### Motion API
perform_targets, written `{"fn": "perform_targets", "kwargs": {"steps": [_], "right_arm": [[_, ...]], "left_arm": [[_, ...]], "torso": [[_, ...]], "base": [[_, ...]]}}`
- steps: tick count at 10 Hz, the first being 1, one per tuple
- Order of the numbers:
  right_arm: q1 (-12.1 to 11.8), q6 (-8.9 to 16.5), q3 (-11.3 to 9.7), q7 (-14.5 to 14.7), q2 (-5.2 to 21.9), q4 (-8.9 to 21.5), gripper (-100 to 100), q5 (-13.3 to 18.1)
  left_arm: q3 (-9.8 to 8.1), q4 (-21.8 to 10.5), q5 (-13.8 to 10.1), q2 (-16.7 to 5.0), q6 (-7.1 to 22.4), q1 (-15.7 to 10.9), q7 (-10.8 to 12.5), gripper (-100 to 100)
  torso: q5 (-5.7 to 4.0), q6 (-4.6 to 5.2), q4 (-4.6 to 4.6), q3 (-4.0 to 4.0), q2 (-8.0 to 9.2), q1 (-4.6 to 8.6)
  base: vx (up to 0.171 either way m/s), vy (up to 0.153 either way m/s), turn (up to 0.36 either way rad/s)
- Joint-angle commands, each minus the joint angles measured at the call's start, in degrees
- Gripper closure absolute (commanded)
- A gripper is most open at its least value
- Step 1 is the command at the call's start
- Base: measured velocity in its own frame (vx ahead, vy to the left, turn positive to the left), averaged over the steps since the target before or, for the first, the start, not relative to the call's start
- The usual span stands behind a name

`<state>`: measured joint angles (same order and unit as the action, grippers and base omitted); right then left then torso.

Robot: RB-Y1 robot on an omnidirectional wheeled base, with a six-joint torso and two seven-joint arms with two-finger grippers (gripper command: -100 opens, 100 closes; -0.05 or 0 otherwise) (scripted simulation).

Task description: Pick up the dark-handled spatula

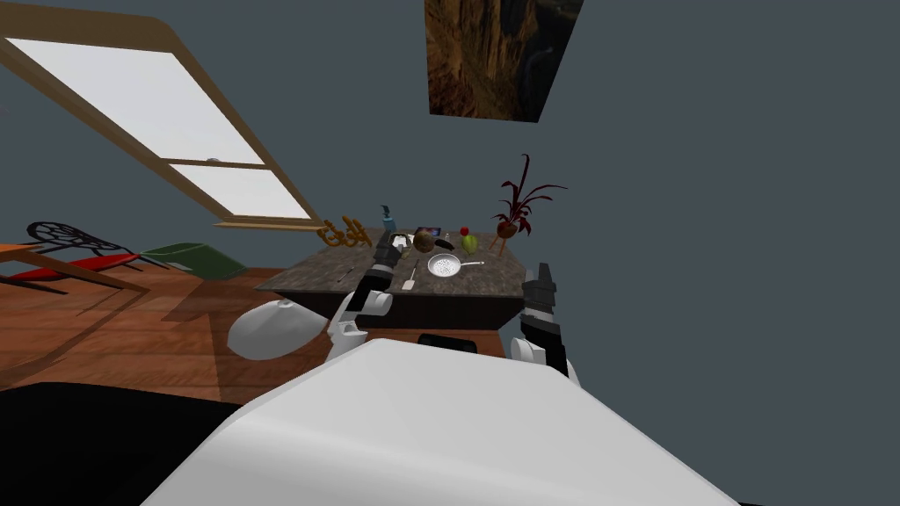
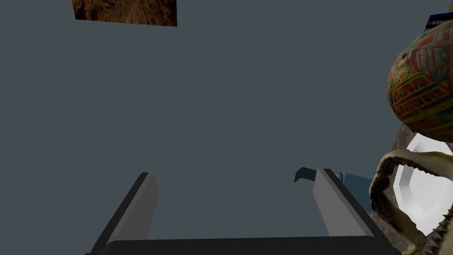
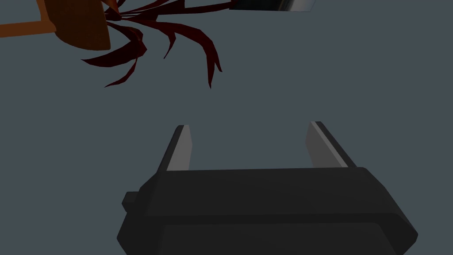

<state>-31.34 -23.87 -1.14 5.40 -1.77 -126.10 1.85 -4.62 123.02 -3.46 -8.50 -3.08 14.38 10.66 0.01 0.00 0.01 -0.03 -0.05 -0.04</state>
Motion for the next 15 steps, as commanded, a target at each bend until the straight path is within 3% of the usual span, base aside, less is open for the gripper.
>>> {"fn": "perform_targets", "kwargs": {"steps": [1, 2, 3, 4, 5, 6, 8, 9, 10, 11, 12, 13, 15], "right_arm": [[0.0, 0.0, 0.0, 0.0, 0.0, 0.0, 0, 0.0], [0.0, 0.0, 0.0, 0.0, 0.0, 0.0, 0, 0.0], [0.0, 0.0, 0.0, 0.0, 0.0, 0.0, 0, 0.0], [0.0, 0.0, 0.0, 0.0, 0.0, 0.0, 0, 0.0], [0.0, 0.0, 0.0, 0.0, 0.0, 0.0, 0, 0.0], [0.0, 0.0, 0.0, 0.0, 0.0, 0.0, 0, 0.0], [0.0, 0.0, 0.0, 0.0, 0.0, 0.0, 0, 0.0], [0.0, 0.0, 0.0, 0.0, 0.0, 0.0, 0, 0.0], [0.0, 0.0, 0.0, 0.0, 0.0, 0.0, 0, 0.0], [0.0, 0.0, 0.0, 0.0, 0.0, 0.0, 0, 0.0], [0.0, 0.0, 0.0, 0.0, 0.0, 0.0, 0, 0.0], [0.0, 0.0, 0.0, 0.0, 0.0, 0.0, 0, 0.0], [0.0, 0.0, 0.0, 0.0, 0.0, 0.0, 0, 0.0]], "left_arm": [[-0.61, -1.7, -0.5, -0.7, 2.0, -1.4, 1.3, -100], [-1.42, -3.9, -1.1, -1.8, 4.4, -3.7, 3.5, -100], [-1.42, -4.4, -1.1, -1.8, 5.1, -3.7, 3.5, -100], [-2.25, -6.8, -1.8, -2.8, 7.3, -6.2, 5.7, -100], [-2.25, -7.1, -1.8, -2.8, 8.3, -6.2, 5.7, -100], [-3.09, -9.6, -2.4, -3.8, 9.8, -8.4, 8.1, -100], [-3.09, -10.0, -2.4, -3.8, 11.8, -8.7, 8.1, -100], [-3.95, -12.7, -2.9, -4.7, 13.9, -11.3, 10.5, -100], [-3.95, -13.0, -2.9, -4.7, 15.2, -11.3, 10.5, -100], [-4.81, -15.4, -3.4, -5.6, 16.9, -13.8, 13.0, -100], [-4.81, -16.1, -3.4, -5.6, 18.7, -13.9, 13.0, -100], [-5.68, -17.8, -3.9, -6.5, 20.4, -16.0, 15.5, -100], [-5.68, -19.3, -3.9, -6.5, 22.4, -16.5, 15.5, -100]], "torso": [[0.00, 0.00, 0.00, 0.00, 0.00, 0.00], [0.00, 0.00, 0.00, 0.00, 0.01, 0.01], [0.00, 0.00, 0.00, -0.01, -0.01, 0.01], [0.00, -0.01, 0.00, 0.00, 0.00, 0.02], [0.00, 0.00, 0.00, 0.00, 0.00, 0.02], [-0.01, -0.01, 0.00, 0.00, 0.00, 0.03], [-0.01, -0.01, 0.00, 0.00, 0.01, 0.04], [-0.01, 0.00, 0.00, 0.02, 0.03, 0.05], [-0.01, 0.00, 0.00, 0.01, 0.01, 0.05], [-0.01, -0.01, 0.00, 0.01, 0.01, 0.05], [-0.01, -0.01, 0.00, 0.00, 0.00, 0.05], [-0.01, 0.00, 0.01, 0.00, 0.00, 0.06], [-0.01, -0.01, 0.01, 0.00, 0.00, 0.07]], "base": [[0.007, 0.005, 0.008], [0.008, 0.003, 0.024], [0.008, 0.002, 0.007], [0.010, 0.002, 0.018], [0.008, 0.000, 0.008], [0.010, 0.000, 0.020], [0.005, -0.001, 0.003], [0.005, -0.003, 0.014], [0.008, -0.004, 0.007], [0.011, -0.005, 0.015], [0.010, -0.005, 0.008], [0.009, -0.009, 0.009], [0.004, -0.004, 0.002]]}}
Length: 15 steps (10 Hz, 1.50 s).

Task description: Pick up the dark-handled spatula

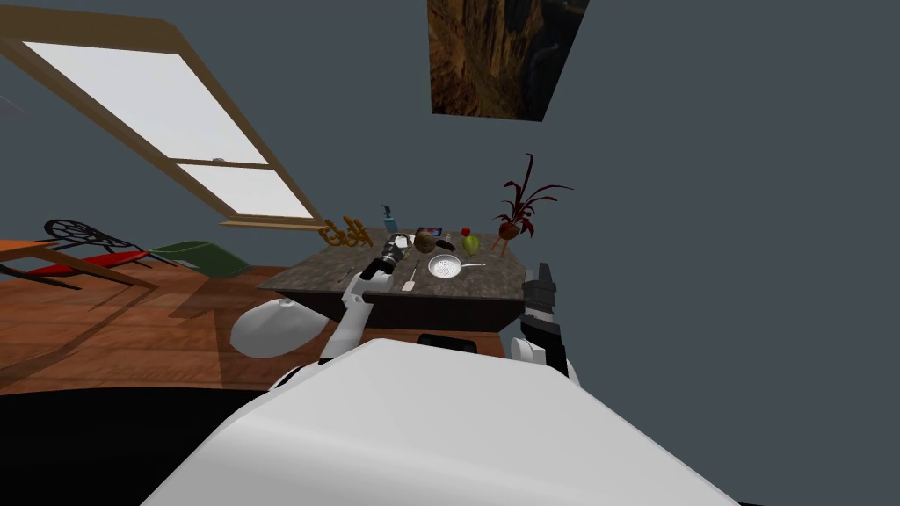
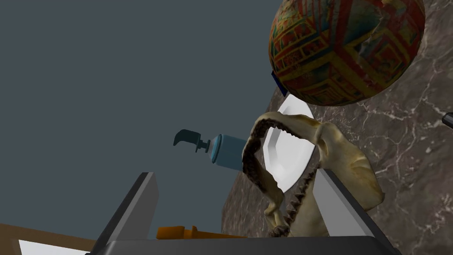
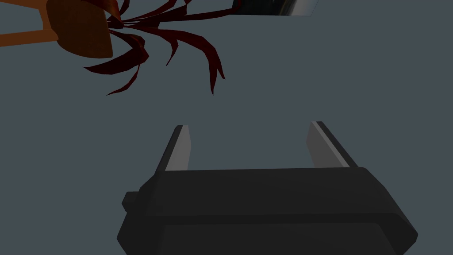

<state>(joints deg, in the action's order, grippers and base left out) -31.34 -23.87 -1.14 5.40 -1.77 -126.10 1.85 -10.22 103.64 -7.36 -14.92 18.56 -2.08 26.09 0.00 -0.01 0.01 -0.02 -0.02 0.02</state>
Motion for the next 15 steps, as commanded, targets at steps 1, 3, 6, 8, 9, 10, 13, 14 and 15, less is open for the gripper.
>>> {"fn": "perform_targets", "kwargs": {"steps": [1, 3, 6, 8, 9, 10, 13, 14, 15], "right_arm": [[0.0, 0.0, 0.0, 0.0, 0.0, 0.0, 0, 0.0], [0.0, 0.0, 0.0, 0.0, 0.0, 0.0, 0, 0.0], [0.0, 0.0, 0.0, 0.0, 0.0, 0.0, 0, 0.0], [0.0, 0.0, 0.0, 0.0, 0.0, 0.0, 0, 0.0], [0.0, 0.0, 0.0, 0.0, 0.0, 0.0, 0, 0.0], [0.0, 0.0, 0.0, 0.0, 0.0, 0.0, 0, 0.0], [0.0, 0.0, 0.0, 0.0, 0.0, 0.0, 0, 0.0], [0.0, 0.0, 0.0, 0.0, 0.0, 0.0, 0, 0.0], [0.0, 0.0, 0.0, 0.0, 0.0, 0.0, 0, 0.0]], "left_arm": [[-0.94, -2.9, -0.5, -0.8, 2.9, -2.8, 2.7, -100], [-0.94, -3.1, -0.5, -0.8, 4.5, -2.8, 2.7, -100], [-2.66, -8.7, -1.2, -2.2, 9.7, -7.6, 7.7, -100], [-2.66, -9.8, -1.2, -2.2, 12.0, -8.1, 7.9, -100], [-3.51, -12.3, -1.6, -2.8, 14.2, -10.6, 10.6, -100], [-3.51, -13.2, -1.6, -2.8, 15.8, -10.6, 10.6, -100], [-4.34, -16.6, -1.9, -3.4, 19.6, -13.2, 13.2, -100], [-5.15, -19.6, -2.1, -4.0, 21.6, -15.6, 15.9, -100], [-5.15, -20.0, -2.1, -4.0, 22.9, -15.6, 15.9, -100]], "torso": [[0.00, 0.00, 0.00, 0.00, 0.00, 0.00], [0.00, 0.00, 0.00, 0.00, -0.01, 0.01], [0.00, 0.00, 0.00, 0.00, -0.01, 0.01], [0.00, 0.00, 0.00, -0.01, -0.01, 0.02], [0.00, 0.00, 0.00, 0.00, 0.01, 0.02], [-0.01, 0.00, 0.00, 0.00, -0.01, 0.03], [0.00, -0.01, 0.01, 0.00, 0.00, 0.04], [0.00, 0.00, 0.00, 0.01, 0.01, 0.01], [-0.01, 0.00, 0.00, 0.00, 0.00, 0.03]], "base": [[0.005, -0.007, 0.011], [0.003, -0.003, 0.002], [0.007, -0.010, 0.007], [0.005, -0.008, 0.002], [0.007, -0.012, 0.004], [0.007, -0.012, 0.003], [0.005, -0.012, 0.002], [0.004, -0.012, 0.001], [0.007, -0.012, 0.000]]}}
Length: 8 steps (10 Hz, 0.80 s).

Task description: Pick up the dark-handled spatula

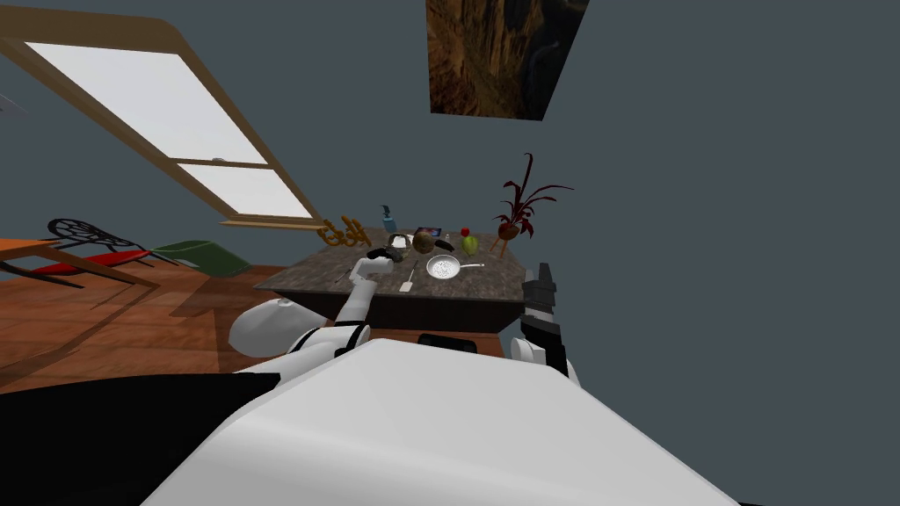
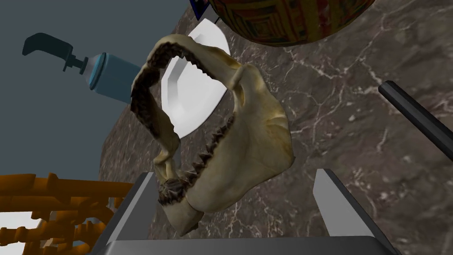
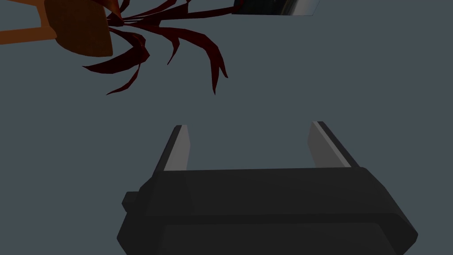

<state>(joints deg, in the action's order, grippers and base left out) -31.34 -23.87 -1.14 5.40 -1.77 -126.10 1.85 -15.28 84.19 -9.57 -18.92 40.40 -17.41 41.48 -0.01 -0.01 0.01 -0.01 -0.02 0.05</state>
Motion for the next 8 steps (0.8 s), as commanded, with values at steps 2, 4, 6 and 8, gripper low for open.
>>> {"fn": "perform_targets", "kwargs": {"steps": [2, 4, 6, 8], "right_arm": [[0.0, 0.0, 0.0, 0.0, 0.0, 0.0, 0, 0.0], [0.0, 0.0, 0.0, 0.0, 0.0, 0.0, 0, 0.0], [0.0, 0.0, 0.0, 0.0, 0.0, 0.0, 0, 0.0], [0.0, 0.0, 0.0, 0.0, 0.0, 0.0, 0, 0.0]], "left_arm": [[-0.90, -4.0, -0.1, -0.5, 4.5, -2.7, 3.1, -100], [-1.67, -6.4, -0.3, -1.1, 7.6, -5.1, 5.7, -100], [-2.43, -9.7, -0.4, -1.7, 10.5, -7.5, 7.9, -100], [-2.43, -10.7, -0.4, -1.7, 12.6, -7.5, 8.2, -100]], "torso": [[-0.01, 0.01, 0.00, -0.01, -0.02, 0.01], [0.00, 0.00, 0.00, 0.00, 0.01, -0.01], [0.00, 0.00, 0.00, 0.00, 0.00, 0.00], [0.00, 0.00, 0.01, -0.01, -0.01, 0.03]], "base": [[0.009, -0.015, 0.000], [0.005, -0.010, 0.000], [0.008, -0.017, -0.001], [0.006, -0.012, -0.002]]}}
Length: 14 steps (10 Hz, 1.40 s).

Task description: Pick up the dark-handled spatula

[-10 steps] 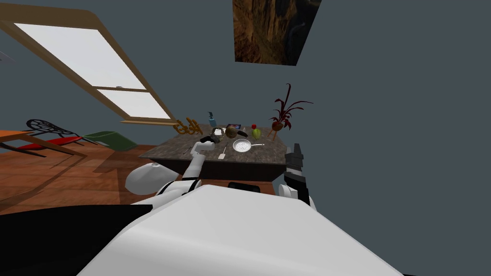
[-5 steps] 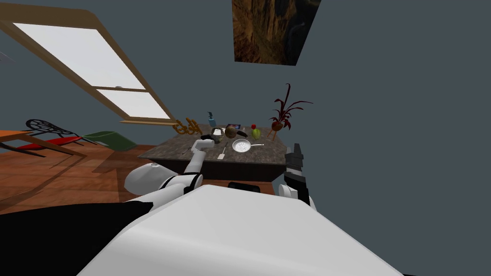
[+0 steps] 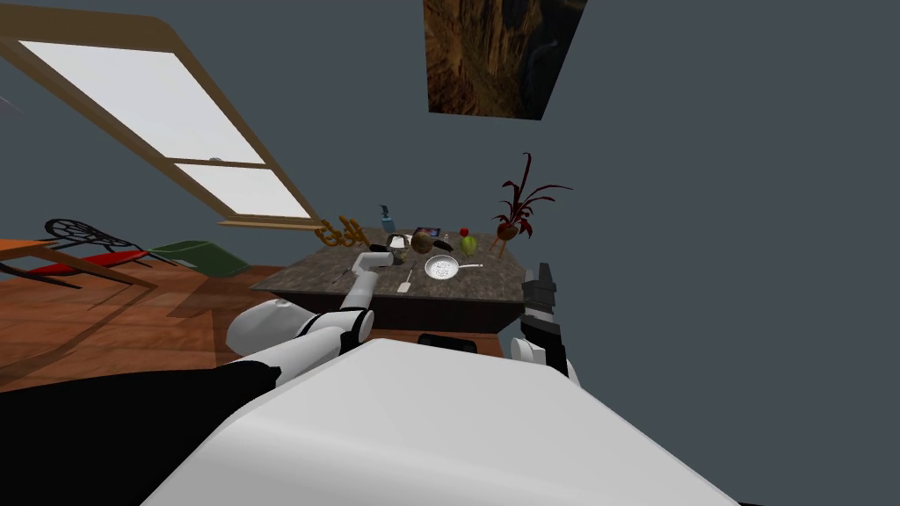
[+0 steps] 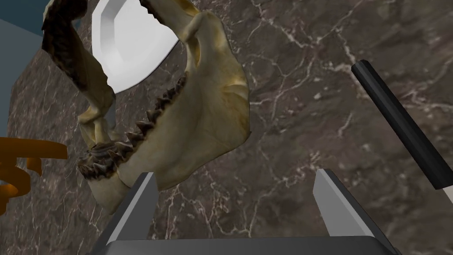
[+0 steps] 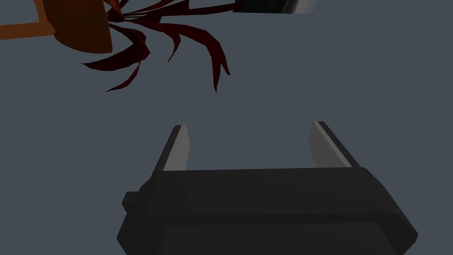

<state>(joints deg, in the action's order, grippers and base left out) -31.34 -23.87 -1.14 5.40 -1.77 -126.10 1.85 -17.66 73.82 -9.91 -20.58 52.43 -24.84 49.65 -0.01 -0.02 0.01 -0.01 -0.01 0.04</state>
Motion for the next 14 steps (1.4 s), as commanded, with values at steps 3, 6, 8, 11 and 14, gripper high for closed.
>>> {"fn": "perform_targets", "kwargs": {"steps": [3, 6, 8, 11, 14], "right_arm": [[0.0, 0.0, 0.0, 0.0, 0.0, 0.0, 0, 0.0], [0.0, 0.0, 0.0, 0.0, 0.0, 0.0, 0, 0.0], [0.0, 0.0, 0.0, 0.0, 0.0, 0.0, 0, 0.0], [0.0, 0.0, 0.0, 0.0, 0.0, 0.0, 0, 0.0], [0.0, 0.0, 0.0, 0.0, 0.0, 0.0, 0, 0.0]], "left_arm": [[-1.49, -5.4, -0.2, -1.4, 6.2, -4.8, 5.0, -100], [-2.17, -9.0, -0.2, -2.1, 10.3, -7.0, 7.4, -100], [-2.81, -11.9, -0.1, -2.9, 13.1, -9.2, 9.7, -100], [-3.41, -15.5, 0.0, -3.6, 17.3, -11.4, 11.9, -100], [-4.43, -20.8, 0.4, -4.8, 22.0, -15.2, 15.9, -100]], "torso": [[0.00, 0.00, 0.00, -0.01, -0.01, 0.02], [0.00, 0.00, 0.00, 0.00, 0.01, 0.00], [-0.01, 0.00, 0.00, 0.00, 0.00, 0.04], [-0.02, 0.01, 0.00, 0.00, -0.01, 0.07], [-0.01, 0.00, 0.01, -0.01, 0.00, 0.05]], "base": [[0.006, -0.016, -0.005], [0.004, -0.014, -0.003], [0.009, -0.021, -0.011], [0.007, -0.023, -0.008], [0.009, -0.025, -0.014]]}}
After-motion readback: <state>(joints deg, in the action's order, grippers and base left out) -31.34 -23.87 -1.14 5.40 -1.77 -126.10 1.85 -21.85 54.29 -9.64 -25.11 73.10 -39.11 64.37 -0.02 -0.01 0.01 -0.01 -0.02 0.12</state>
